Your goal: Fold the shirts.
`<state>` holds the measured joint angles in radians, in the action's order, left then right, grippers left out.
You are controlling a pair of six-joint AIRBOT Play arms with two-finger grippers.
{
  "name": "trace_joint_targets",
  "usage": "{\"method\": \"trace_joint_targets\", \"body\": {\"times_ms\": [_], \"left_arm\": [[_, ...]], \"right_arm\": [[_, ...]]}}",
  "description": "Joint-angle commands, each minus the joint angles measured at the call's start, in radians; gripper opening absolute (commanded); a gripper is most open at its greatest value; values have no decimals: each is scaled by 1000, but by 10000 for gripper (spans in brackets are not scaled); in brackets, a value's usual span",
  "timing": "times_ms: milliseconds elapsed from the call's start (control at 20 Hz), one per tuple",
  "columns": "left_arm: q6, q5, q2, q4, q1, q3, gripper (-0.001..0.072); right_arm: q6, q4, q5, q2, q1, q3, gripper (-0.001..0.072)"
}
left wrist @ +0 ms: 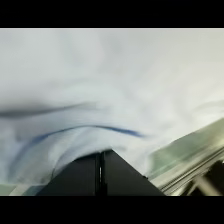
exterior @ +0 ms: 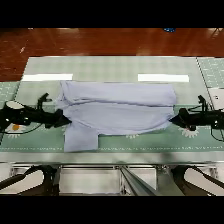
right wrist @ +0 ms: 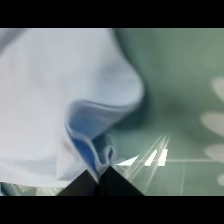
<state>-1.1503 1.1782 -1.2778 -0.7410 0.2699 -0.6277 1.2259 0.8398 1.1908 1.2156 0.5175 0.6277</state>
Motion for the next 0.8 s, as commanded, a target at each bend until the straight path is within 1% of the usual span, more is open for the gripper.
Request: {"method": "trace_joint_targets", "body": {"times_ms": [0,100,150,300,400,500,600,750], "left_arm": [[39,67,-3,174,112,-129,18],[30,29,-33,174,92,-237,18],[11,5,-60,174,66,-297,18],[-35,-45,-199,173,-26,-494,18],[-95,-52,-328,173,-74,-638,18],[-149,-52,-442,173,-102,-762,18],[-201,-51,-536,172,-114,-869,18],[-216,-33,-635,172,-122,-958,21]], "right_arm": [[-26,-43,39,-7,-8,123,18],[-27,-86,32,19,-8,190,18],[-27,-103,30,41,-10,224,18],[-26,-124,-19,137,-64,338,18],[-23,-142,-71,219,-114,418,18],[16,-143,-119,306,-146,502,18],[36,-144,-119,386,-154,583,18],[51,-153,-126,470,-154,645,25]]}}
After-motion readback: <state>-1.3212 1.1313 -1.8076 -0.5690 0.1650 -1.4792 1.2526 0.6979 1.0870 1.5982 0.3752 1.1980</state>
